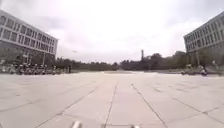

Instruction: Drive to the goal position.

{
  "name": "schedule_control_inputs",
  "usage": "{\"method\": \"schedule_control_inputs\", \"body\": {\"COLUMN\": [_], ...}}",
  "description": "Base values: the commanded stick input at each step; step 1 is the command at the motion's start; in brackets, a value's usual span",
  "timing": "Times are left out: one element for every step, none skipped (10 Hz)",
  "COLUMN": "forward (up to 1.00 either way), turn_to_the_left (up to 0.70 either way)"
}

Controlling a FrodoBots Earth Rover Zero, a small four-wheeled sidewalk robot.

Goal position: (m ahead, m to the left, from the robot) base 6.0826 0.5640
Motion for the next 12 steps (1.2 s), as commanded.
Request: {"method": "schedule_control_inputs", "body": {"forward": [0.70,0.70,0.70,0.70,0.70,0.70,0.70,0.70,0.70,0.70,0.70,0.70], "turn_to_the_left": [0.00,0.00,0.00,0.00,0.00,0.00,0.00,0.00,0.00,0.00,0.00,0.00]}}
